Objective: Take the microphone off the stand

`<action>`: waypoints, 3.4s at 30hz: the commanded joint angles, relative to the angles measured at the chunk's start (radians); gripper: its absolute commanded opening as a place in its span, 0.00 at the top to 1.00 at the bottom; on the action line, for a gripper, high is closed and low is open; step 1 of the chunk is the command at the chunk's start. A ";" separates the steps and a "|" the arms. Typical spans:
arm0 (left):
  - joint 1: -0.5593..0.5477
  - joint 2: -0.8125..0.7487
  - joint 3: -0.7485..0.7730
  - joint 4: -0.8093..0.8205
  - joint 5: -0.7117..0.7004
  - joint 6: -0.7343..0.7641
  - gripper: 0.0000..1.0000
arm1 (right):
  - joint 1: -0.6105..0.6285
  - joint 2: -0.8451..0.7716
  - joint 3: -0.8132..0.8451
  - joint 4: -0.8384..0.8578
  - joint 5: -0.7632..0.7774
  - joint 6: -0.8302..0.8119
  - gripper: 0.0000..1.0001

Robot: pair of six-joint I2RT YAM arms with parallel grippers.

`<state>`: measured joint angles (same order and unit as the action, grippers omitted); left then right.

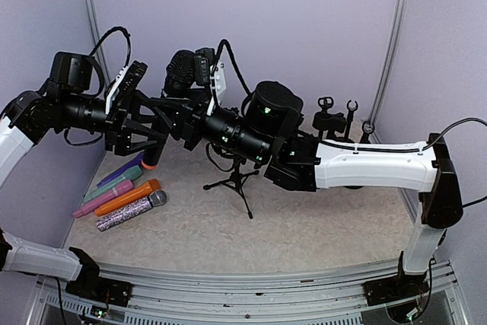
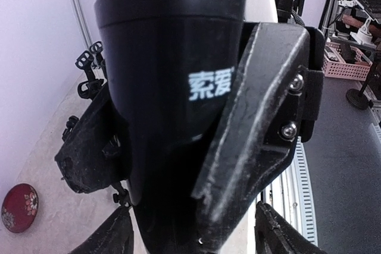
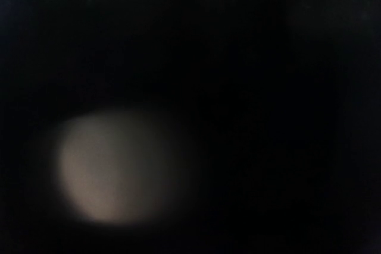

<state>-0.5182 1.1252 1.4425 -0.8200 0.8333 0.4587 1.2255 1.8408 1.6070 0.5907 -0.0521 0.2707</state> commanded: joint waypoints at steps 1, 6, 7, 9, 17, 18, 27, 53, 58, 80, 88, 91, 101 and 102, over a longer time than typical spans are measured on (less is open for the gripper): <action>-0.003 -0.005 -0.011 -0.011 0.007 0.016 0.38 | 0.002 -0.007 0.036 0.054 -0.029 -0.002 1.00; -0.002 0.001 -0.013 0.023 -0.016 -0.014 0.69 | 0.003 0.012 0.062 0.039 -0.066 0.007 0.98; -0.001 0.001 -0.015 0.028 -0.033 -0.015 0.77 | 0.003 0.014 0.068 0.027 -0.073 0.005 0.91; 0.007 0.000 -0.027 0.034 -0.063 -0.011 0.88 | 0.002 0.009 0.078 -0.003 -0.072 -0.001 0.64; 0.155 -0.029 -0.136 -0.022 -0.164 0.147 0.97 | -0.029 -0.169 -0.096 -0.052 0.055 -0.029 0.01; 0.184 -0.038 -0.155 -0.026 -0.163 0.164 0.97 | -0.034 -0.194 -0.118 -0.065 0.068 -0.034 0.00; 0.306 -0.087 -0.392 -0.024 -0.225 0.268 0.97 | -0.058 -0.421 -0.339 -0.130 0.233 -0.054 0.00; 0.298 0.017 -0.955 0.391 -0.809 0.384 0.96 | -0.226 -0.644 -0.730 -0.282 0.324 0.158 0.23; 0.296 0.054 -0.960 0.421 -0.850 0.370 0.80 | -0.294 -0.637 -0.809 -0.266 0.209 0.240 0.31; 0.317 -0.037 -0.463 -0.030 -0.313 0.297 0.01 | -0.499 -0.104 -0.641 -0.055 -0.398 0.442 0.39; 0.323 0.043 -0.369 -0.147 -0.276 0.286 0.01 | -0.508 0.019 -0.565 0.014 -0.416 0.474 0.39; 0.326 0.036 -0.370 -0.146 -0.271 0.282 0.01 | -0.509 0.048 -0.553 0.033 -0.408 0.474 0.41; 0.327 -0.003 -0.361 -0.140 -0.262 0.278 0.01 | -0.491 0.106 -0.523 0.093 -0.387 0.485 0.65; 0.326 -0.005 -0.364 -0.139 -0.265 0.278 0.01 | -0.485 0.107 -0.522 0.094 -0.375 0.482 0.67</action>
<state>-0.2012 1.1408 1.0565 -0.9501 0.5472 0.7452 0.7269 1.9301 1.0546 0.6380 -0.4580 0.7540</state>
